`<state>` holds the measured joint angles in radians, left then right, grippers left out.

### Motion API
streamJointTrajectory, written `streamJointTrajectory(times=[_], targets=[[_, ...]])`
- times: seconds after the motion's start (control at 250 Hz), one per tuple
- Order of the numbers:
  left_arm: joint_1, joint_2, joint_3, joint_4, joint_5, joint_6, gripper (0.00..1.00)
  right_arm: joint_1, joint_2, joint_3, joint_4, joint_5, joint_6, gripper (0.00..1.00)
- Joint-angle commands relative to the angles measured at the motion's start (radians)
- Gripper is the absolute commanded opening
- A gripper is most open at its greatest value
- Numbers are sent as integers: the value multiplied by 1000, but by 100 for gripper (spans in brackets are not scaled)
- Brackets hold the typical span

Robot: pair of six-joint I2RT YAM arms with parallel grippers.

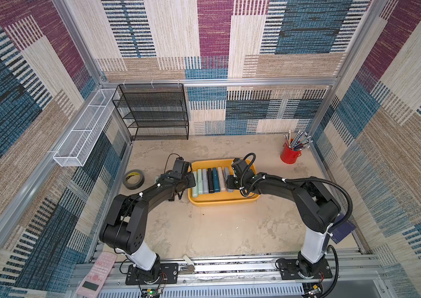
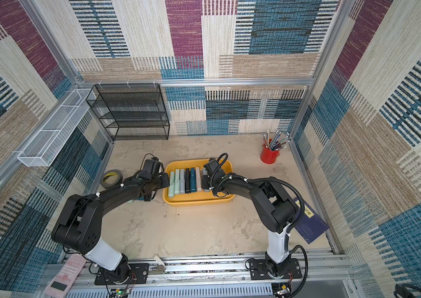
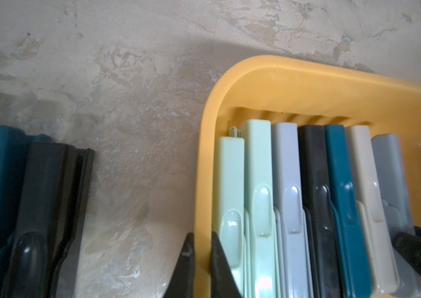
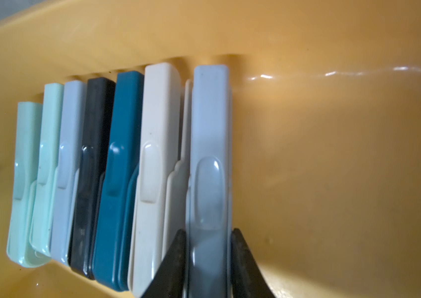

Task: Put the pruning pliers into the storage box
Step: Place the pruning pliers in the storage box.

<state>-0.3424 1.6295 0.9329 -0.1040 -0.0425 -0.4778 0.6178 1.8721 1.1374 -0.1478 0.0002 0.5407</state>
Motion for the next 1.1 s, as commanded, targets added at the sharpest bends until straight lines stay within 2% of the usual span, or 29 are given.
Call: streamJointTrajectory(times=[0.0,0.244,0.508,0.84,1.096], targets=[[-1,1,-11,-34,20,-14,8,2,5,5,42,5,19,27],[-1,-4,-17,-33,20,-12,8,2,7,10,51,-1,32,28],[-1,-5,-22,-29,21,-13,8,2,-2,10,54,-27,42,36],[-1,-8,-29,-28,21,-13,8,1,-4,4,77,-80,61,36],[0,-13,-31,-30,16,-9,8,-1,-23,13,47,-50,42,38]])
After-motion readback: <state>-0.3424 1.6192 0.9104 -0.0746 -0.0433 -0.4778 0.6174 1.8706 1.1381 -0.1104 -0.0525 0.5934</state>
